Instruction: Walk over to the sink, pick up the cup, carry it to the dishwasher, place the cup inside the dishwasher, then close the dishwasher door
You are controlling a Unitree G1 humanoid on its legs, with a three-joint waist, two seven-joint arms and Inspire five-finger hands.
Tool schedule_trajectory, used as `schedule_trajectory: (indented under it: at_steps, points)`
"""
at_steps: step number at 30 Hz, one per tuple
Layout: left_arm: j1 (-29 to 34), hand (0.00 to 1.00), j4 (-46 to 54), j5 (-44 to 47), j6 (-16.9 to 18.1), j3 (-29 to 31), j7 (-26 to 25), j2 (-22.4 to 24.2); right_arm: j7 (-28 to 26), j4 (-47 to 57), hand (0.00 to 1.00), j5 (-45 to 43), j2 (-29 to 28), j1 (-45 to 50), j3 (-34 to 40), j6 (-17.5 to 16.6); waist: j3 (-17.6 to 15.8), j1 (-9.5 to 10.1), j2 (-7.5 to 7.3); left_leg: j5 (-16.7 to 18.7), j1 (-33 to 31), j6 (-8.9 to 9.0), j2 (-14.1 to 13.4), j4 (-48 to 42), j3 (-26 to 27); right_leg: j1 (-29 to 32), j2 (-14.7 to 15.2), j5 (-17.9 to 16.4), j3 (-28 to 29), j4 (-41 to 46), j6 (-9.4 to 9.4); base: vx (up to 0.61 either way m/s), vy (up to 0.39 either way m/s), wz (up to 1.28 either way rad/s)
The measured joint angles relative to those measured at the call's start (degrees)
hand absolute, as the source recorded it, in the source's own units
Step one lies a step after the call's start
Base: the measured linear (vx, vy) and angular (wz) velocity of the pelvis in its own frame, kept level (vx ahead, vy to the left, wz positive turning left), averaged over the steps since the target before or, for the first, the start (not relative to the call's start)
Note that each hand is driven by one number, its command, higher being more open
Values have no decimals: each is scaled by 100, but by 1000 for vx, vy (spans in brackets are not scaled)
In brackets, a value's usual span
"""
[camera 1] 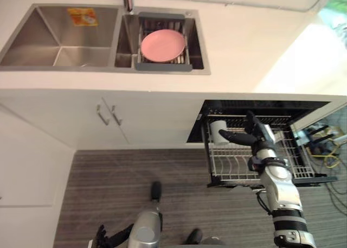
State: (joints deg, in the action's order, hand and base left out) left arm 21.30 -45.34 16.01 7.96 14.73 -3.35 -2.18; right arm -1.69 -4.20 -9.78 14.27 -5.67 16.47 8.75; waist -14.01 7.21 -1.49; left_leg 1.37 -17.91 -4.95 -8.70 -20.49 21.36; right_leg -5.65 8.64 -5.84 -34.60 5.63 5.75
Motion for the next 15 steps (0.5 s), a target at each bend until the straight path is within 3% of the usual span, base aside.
schedule_trajectory:
  at_steps: [1,3,4,5,6,8,9,10,11,12,14,15]
  points:
    - [125,100,4,-44,11,-57,10,73,-13,159,100,-46,79,163,269,-98,36,-158,155,206,125,103,-6,7,118,-75,49,-88,-191,212,102,-32,157,75]
    - [151,100,-5,-148,21,-207,7,41,19,289,100,-195,81,260,691,-250,-4,-215,80,106,418,101,379,401,27,-144,384,-289,-266,552,229,-57,172,64]
    - [149,100,-4,-182,15,-391,10,9,72,507,100,-194,78,384,910,-473,2,-323,79,-29,674,170,712,923,-71,-206,605,-374,-348,716,186,-68,172,64]
    - [144,100,-43,-301,7,-490,15,-62,124,613,100,-195,60,415,954,-649,17,-436,19,63,896,241,922,1315,48,-254,799,-412,-386,688,123,-38,186,63]
    - [130,100,-121,-539,-10,-611,66,-268,201,840,100,-218,-57,402,953,-813,14,-514,-87,275,880,83,862,485,171,-205,1023,-469,-403,844,213,0,127,24]
    - [90,100,-298,-754,-65,-684,108,-356,216,1017,100,-310,-193,457,930,-966,69,-537,-1,535,1043,123,833,499,-27,-157,1117,-558,-293,1145,262,33,105,2]
    - [28,100,-303,-885,-130,-767,117,-433,223,1122,100,-463,-317,544,908,-1004,93,-596,-64,512,1109,91,975,713,-83,-25,1279,-566,-294,1533,-81,22,100,10]
    - [13,100,-309,-917,-136,-779,121,-443,222,1140,100,-472,-326,568,904,-1007,94,-609,-61,515,1104,61,983,725,-100,38,1320,-549,-281,1667,-176,6,76,25]
    - [3,100,-348,-943,-162,-894,138,-541,216,1150,100,-471,-389,653,861,-1007,101,-671,-49,489,1134,-7,992,796,-190,352,1380,-425,180,2295,-700,30,69,41]
    - [-21,100,-436,-943,-204,-998,177,-676,236,1169,100,-468,-507,816,795,-1008,118,-789,-26,432,1267,-94,997,907,-408,663,1181,-400,1081,2743,-817,51,79,64]
    - [-145,100,-525,-1032,-353,-1091,206,-849,272,1339,100,-460,-616,1237,783,-998,125,-917,-86,367,1425,-53,992,1103,-752,678,578,-678,1916,2474,-360,121,22,89]
    - [-239,100,-640,-1127,-420,-1090,269,-921,256,1491,100,-463,-618,1361,784,-989,124,-919,-136,289,1592,-41,1010,1296,-762,698,372,-705,2056,2113,-315,122,-8,58]
